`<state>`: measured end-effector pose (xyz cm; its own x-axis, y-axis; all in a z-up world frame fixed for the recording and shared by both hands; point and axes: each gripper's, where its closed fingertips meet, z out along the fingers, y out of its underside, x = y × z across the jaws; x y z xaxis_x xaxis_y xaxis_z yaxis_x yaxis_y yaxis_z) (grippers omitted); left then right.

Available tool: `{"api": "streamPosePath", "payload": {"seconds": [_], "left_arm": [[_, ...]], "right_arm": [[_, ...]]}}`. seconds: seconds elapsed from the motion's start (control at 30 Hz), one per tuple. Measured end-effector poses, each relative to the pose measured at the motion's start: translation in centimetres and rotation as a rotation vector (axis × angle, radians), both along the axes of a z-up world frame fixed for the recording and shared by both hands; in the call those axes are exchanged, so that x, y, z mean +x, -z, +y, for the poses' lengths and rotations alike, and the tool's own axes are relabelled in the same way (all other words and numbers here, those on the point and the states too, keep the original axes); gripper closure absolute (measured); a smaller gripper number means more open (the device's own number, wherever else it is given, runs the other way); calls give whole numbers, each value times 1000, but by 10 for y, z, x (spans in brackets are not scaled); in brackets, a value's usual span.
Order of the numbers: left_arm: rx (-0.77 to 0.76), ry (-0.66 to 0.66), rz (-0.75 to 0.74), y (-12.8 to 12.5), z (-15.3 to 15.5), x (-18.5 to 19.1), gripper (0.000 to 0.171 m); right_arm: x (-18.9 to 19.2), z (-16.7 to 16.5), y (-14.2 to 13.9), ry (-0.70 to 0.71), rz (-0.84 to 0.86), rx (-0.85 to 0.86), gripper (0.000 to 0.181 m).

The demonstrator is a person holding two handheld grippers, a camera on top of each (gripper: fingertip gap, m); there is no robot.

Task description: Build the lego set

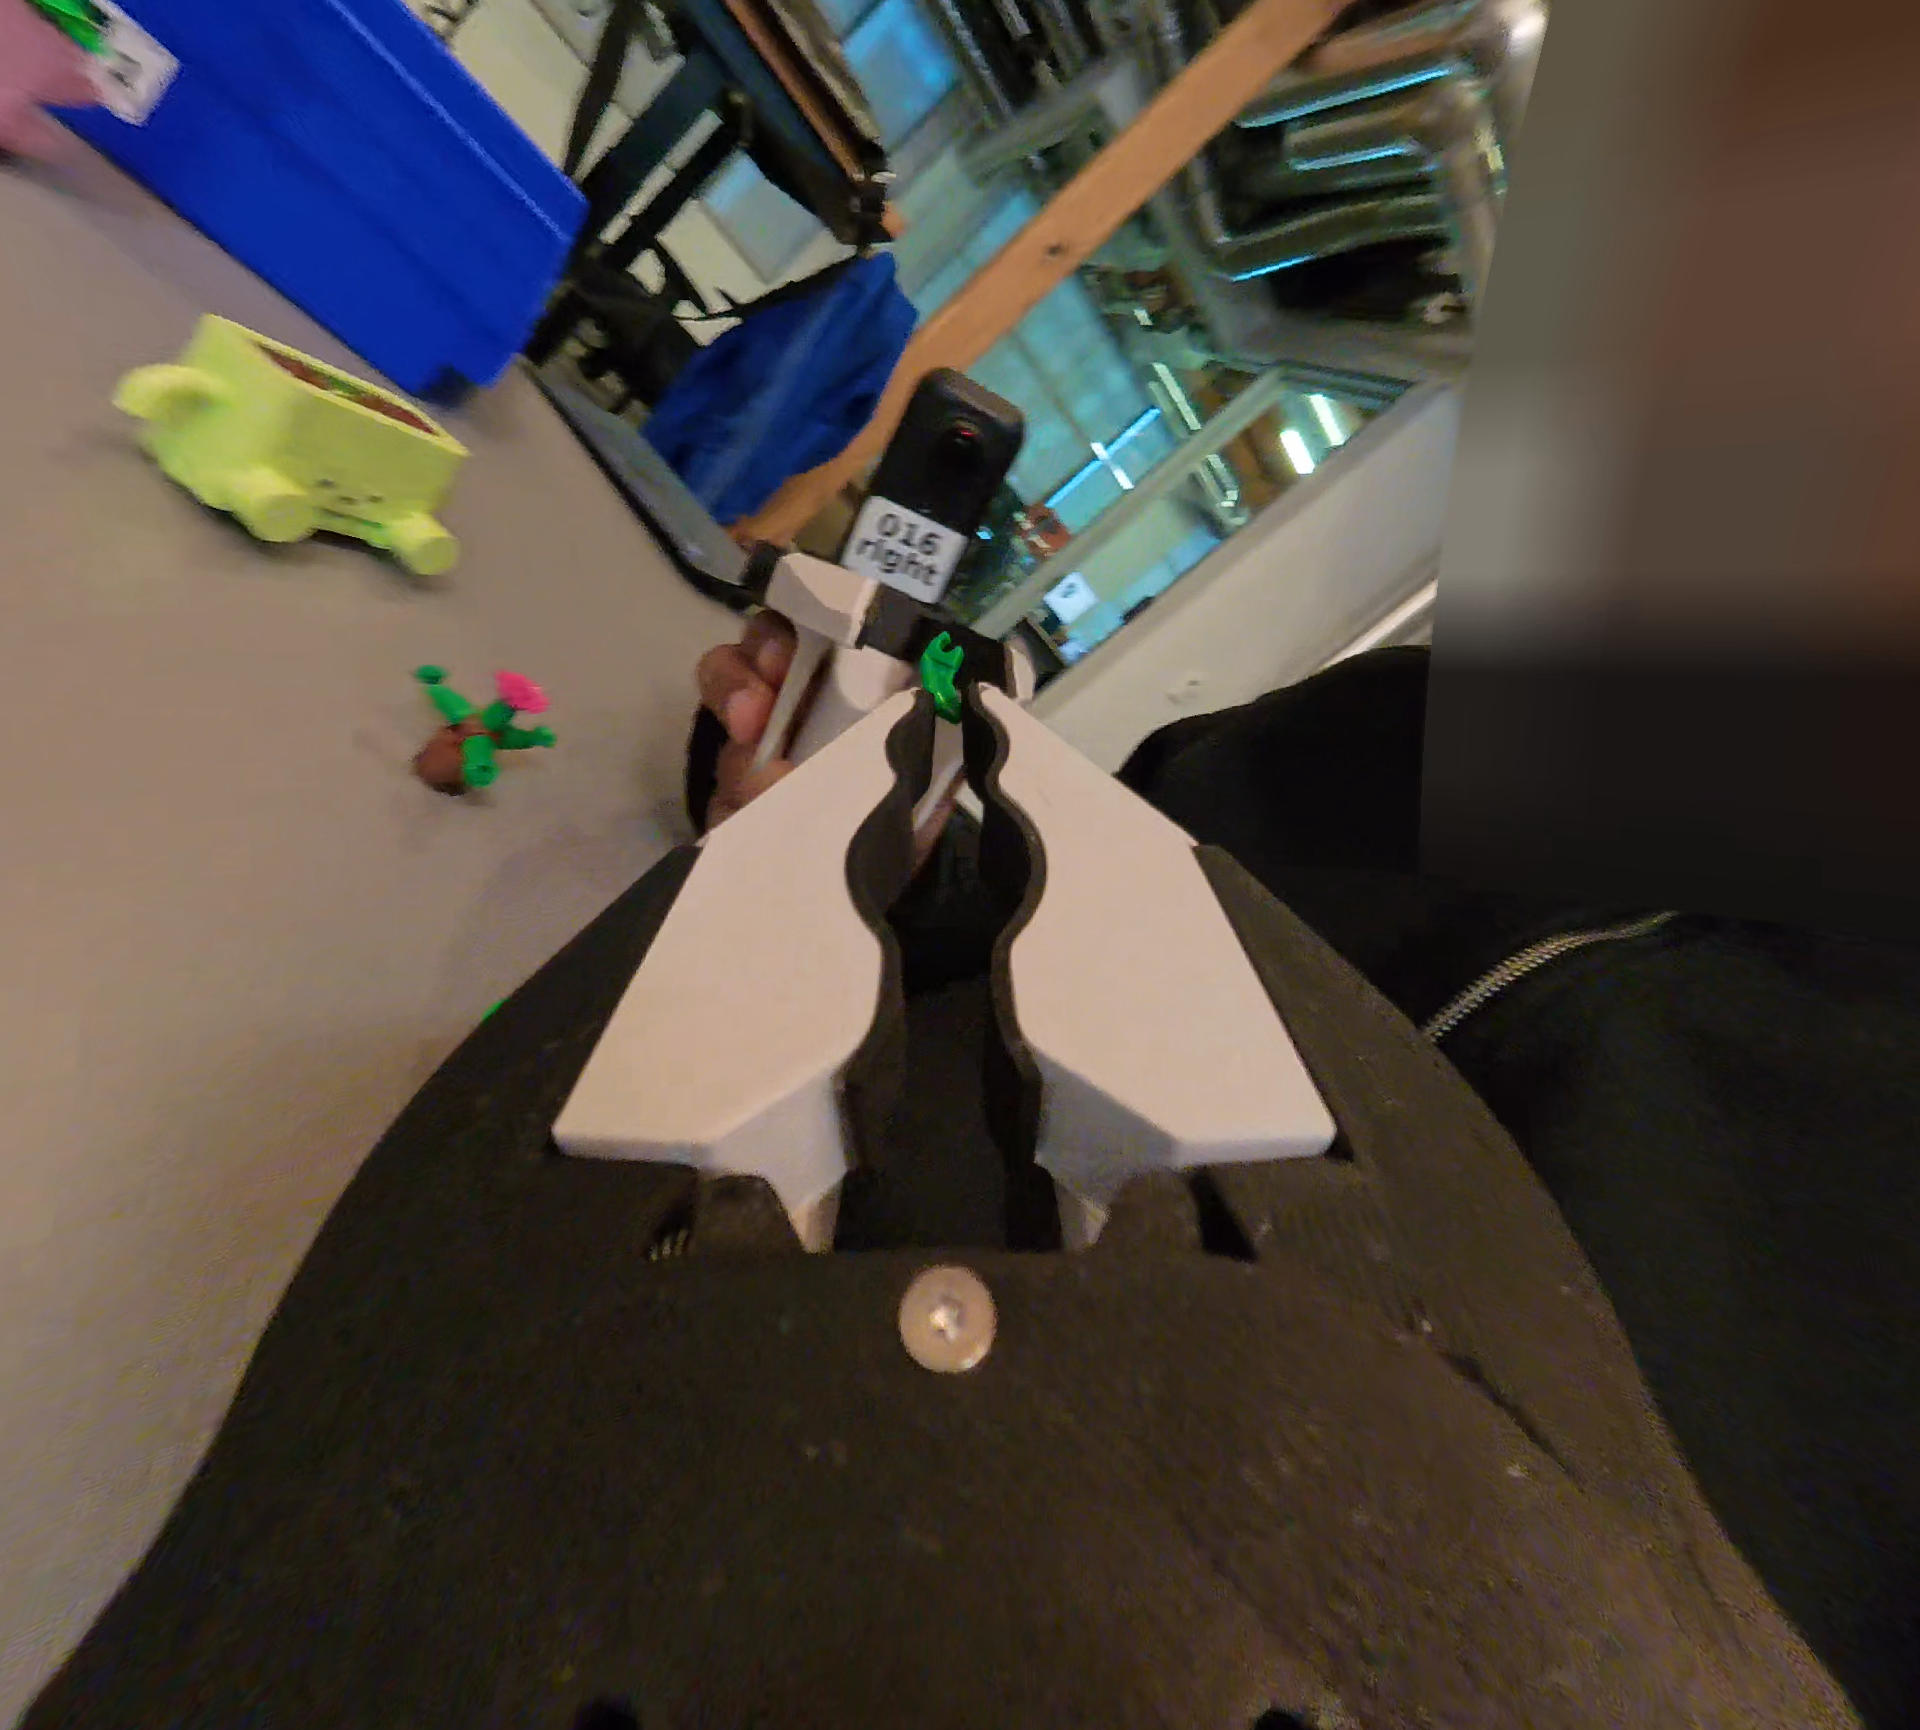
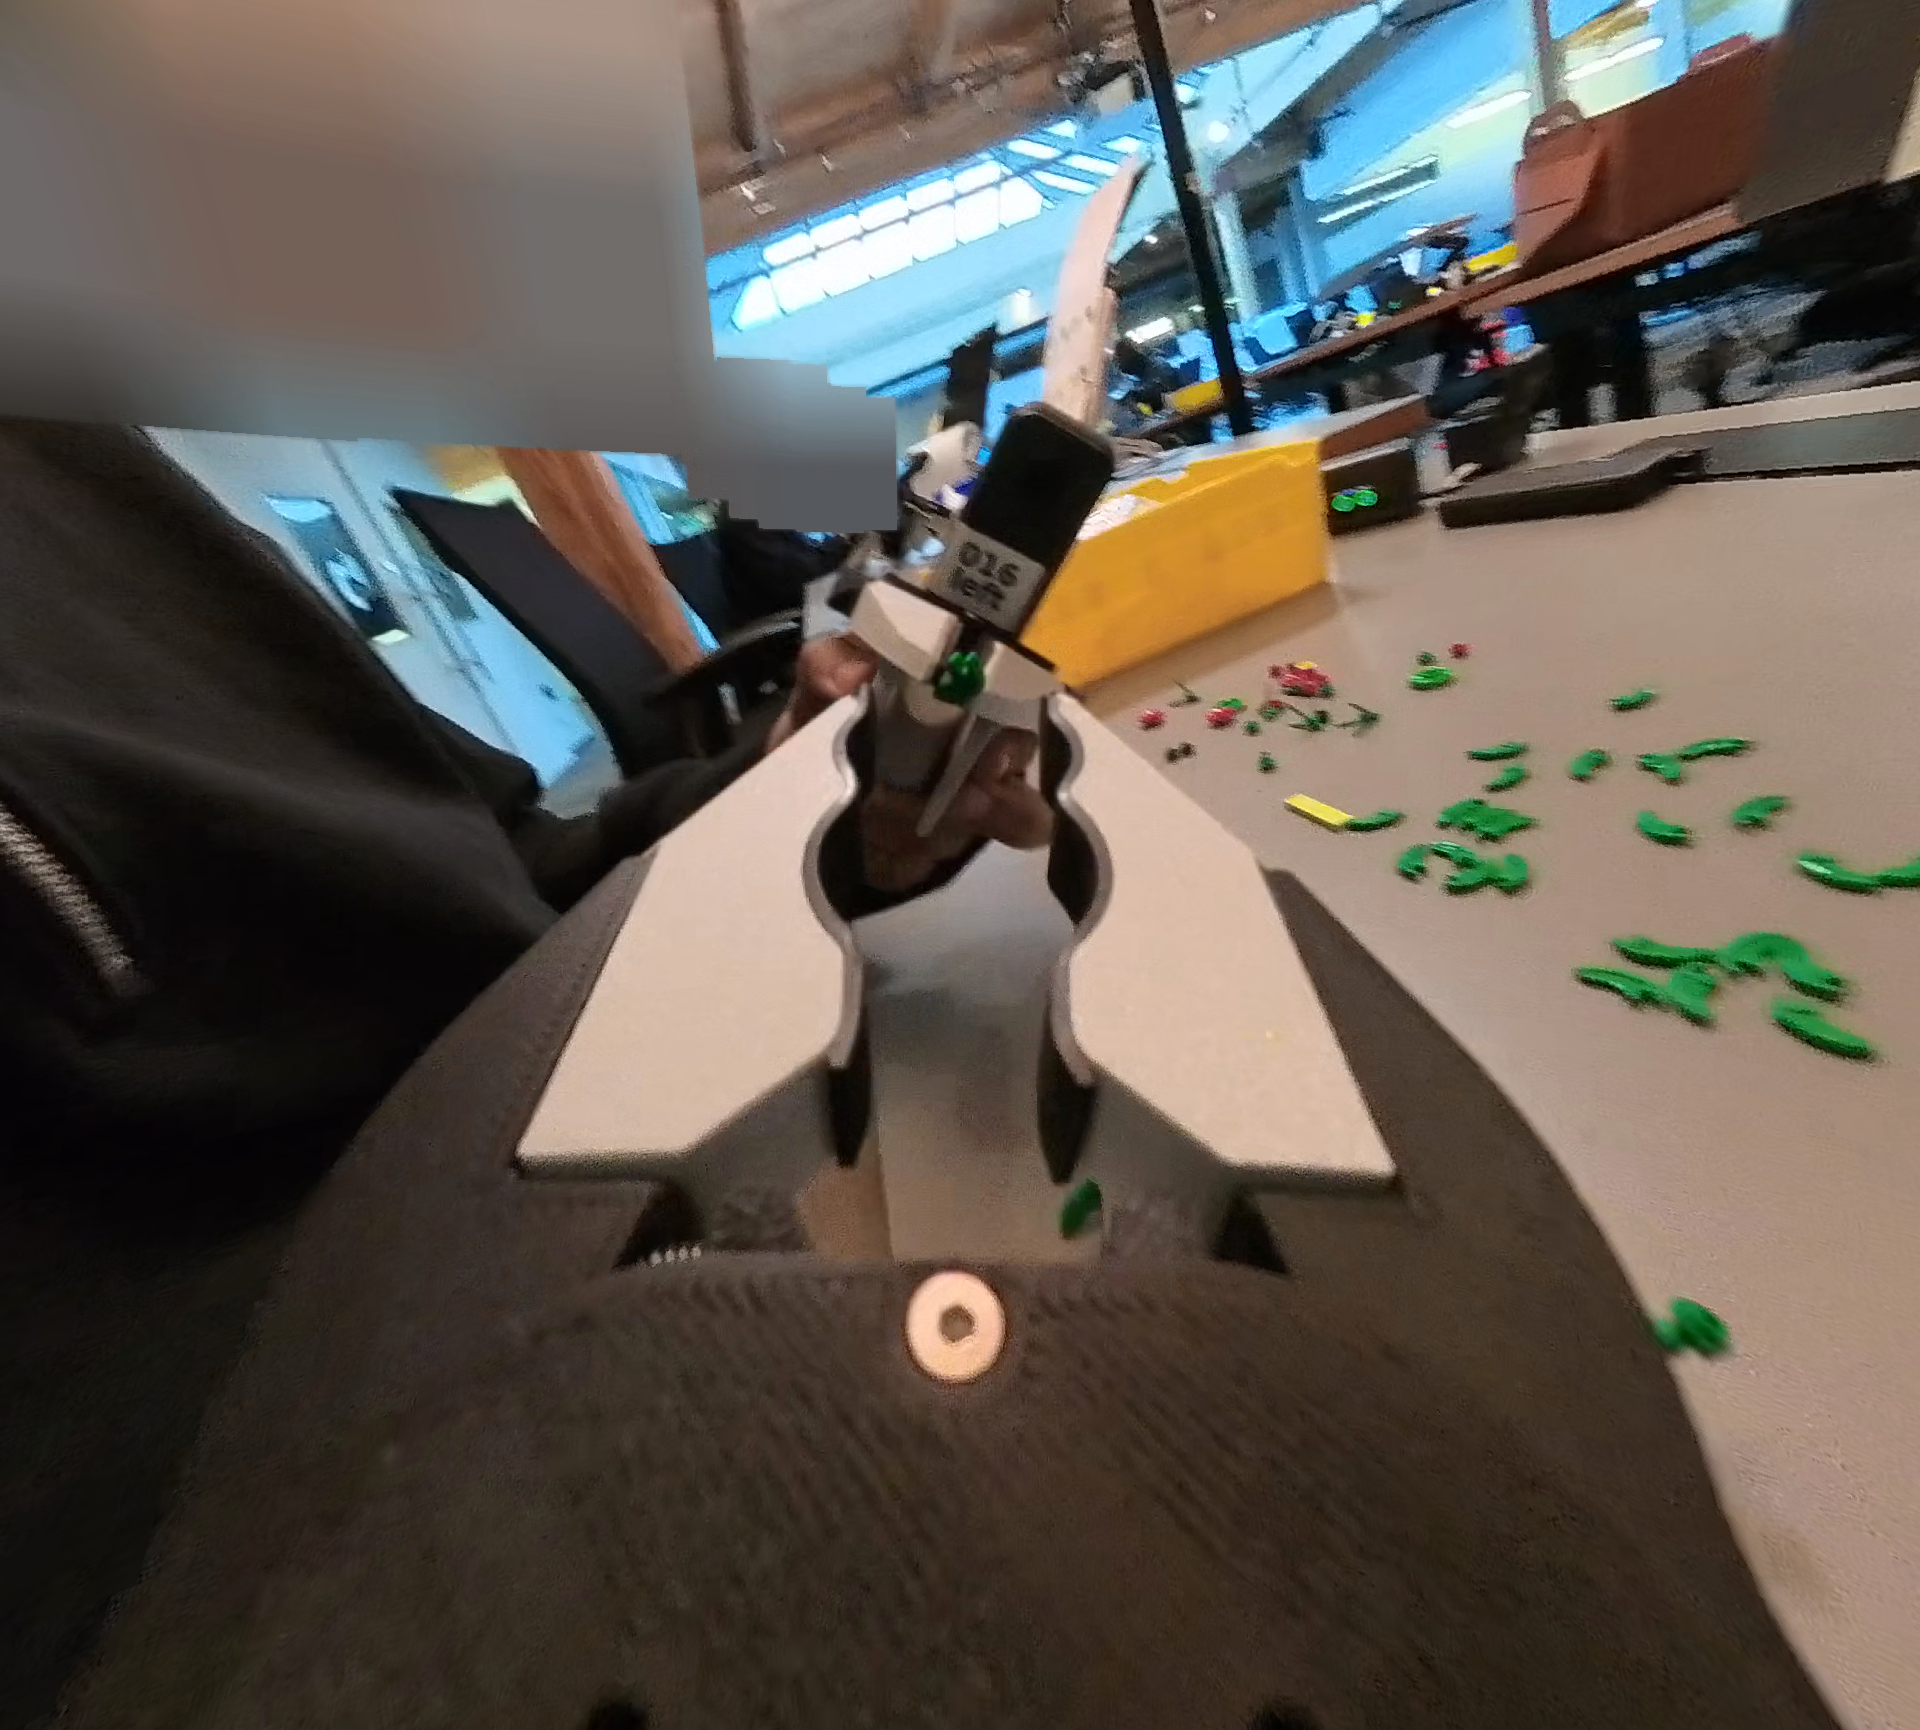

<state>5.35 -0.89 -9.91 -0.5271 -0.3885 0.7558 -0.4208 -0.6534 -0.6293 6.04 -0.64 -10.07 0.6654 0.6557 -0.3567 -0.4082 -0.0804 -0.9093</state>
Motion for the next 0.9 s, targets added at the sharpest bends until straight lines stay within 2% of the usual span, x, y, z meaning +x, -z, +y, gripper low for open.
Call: {"api": "streamPosePath", "payload": {"seconds": [0.13, 0.2, 0.23, 0.3, 0.43, 0.53, 0.77, 0.9], "left_arm": [[-102, 60, -17, -5, -11, 1, 171], [-128, 76, -18, -4, -14, 2, 171], [-133, 79, -10, -3, -15, 3, 171], [-136, 65, -1, 1, -14, 6, 171], [2, -92, 94, 26, 7, 18, 171], [75, -155, 109, 31, 20, 16, 171], [132, -194, 101, 36, 27, 16, 171], [139, -183, 75, 31, 22, 17, 171]], "right_arm": [[-6, -5, -5, -88, 85, 11, 157], [-6, -7, -8, -104, 121, 22, 169], [-6, -8, -10, -110, 131, 30, 181], [-4, -6, -7, -99, 128, 14, 181], [22, 9, 8, 60, 92, -86, 181], [48, 1, -4, 140, 95, -53, 181], [78, -17, -9, 271, -8, 4, 176], [76, -22, -11, 269, -6, 25, 176]]}}
